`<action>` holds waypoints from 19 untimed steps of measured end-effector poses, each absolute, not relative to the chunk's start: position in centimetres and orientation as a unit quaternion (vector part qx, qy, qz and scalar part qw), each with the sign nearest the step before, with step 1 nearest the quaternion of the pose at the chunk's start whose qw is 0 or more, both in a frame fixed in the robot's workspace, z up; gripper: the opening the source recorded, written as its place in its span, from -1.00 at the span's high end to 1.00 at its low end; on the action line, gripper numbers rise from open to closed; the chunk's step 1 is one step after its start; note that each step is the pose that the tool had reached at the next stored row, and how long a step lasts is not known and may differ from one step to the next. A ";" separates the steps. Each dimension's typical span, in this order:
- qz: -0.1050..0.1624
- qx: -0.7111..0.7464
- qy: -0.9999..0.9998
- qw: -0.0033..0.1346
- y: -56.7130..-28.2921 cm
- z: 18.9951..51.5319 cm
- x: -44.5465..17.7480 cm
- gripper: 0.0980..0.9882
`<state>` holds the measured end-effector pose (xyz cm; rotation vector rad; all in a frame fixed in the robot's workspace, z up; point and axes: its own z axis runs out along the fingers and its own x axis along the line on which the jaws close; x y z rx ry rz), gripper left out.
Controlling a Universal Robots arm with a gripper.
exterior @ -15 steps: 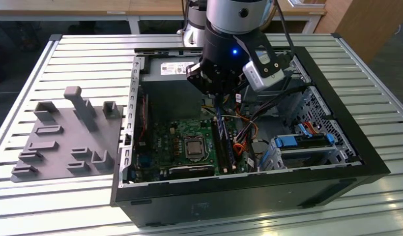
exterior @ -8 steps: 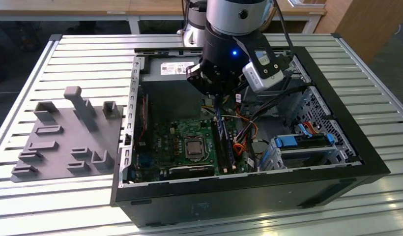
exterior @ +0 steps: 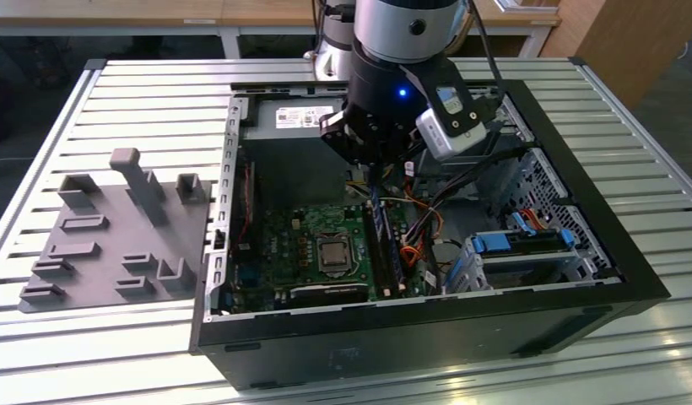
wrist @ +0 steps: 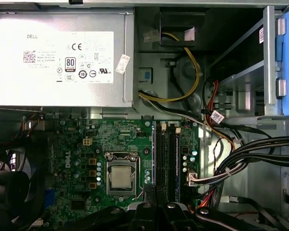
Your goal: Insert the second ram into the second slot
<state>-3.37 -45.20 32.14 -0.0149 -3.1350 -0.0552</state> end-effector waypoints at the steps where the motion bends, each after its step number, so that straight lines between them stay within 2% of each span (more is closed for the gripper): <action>1: -0.018 -0.005 -1.000 0.003 -45.2 32.1 -3.4 0.96; 19: -0.018 -0.005 -1.000 0.003 -45.2 31.4 -3.4 0.96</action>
